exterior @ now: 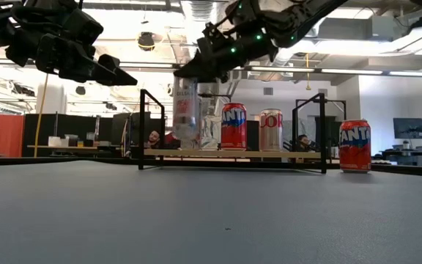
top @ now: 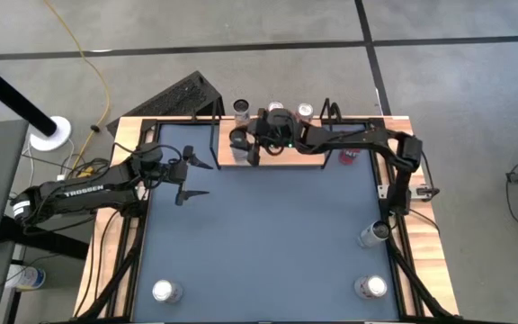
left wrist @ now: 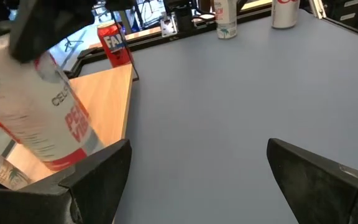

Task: Place canned beverage on shelf
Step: Put the bottom black soda can on the shelf aligned with the other black soda can

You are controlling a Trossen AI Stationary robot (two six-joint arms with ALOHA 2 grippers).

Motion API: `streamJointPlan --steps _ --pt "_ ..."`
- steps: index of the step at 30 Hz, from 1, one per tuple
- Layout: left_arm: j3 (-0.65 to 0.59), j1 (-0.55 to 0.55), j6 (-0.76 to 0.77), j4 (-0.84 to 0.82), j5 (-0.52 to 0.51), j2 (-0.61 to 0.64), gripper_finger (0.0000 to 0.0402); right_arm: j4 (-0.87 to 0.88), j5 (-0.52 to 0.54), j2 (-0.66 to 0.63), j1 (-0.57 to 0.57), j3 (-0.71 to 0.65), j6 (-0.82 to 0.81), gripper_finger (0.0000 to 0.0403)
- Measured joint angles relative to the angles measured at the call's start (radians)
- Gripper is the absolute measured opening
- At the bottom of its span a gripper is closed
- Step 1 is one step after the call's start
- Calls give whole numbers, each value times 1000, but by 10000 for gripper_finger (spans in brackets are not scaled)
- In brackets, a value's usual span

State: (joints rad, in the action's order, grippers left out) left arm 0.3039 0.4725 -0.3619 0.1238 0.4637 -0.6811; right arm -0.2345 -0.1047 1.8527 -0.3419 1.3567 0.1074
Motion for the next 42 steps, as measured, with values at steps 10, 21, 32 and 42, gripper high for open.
streamJointPlan --steps 10,21,32,42 --pt "0 0 -9 0 -7 0 364 -34 -7 24 -41 -1 -10 207" --pt "0 1 -12 -1 -5 -15 364 -64 -5 56 -48 7 -18 208" --pt "0 1 -15 3 -7 -40 364 -33 -5 61 -54 6 -20 236" --pt "0 0 -12 5 -7 -39 364 -29 -4 61 -54 6 -4 268"
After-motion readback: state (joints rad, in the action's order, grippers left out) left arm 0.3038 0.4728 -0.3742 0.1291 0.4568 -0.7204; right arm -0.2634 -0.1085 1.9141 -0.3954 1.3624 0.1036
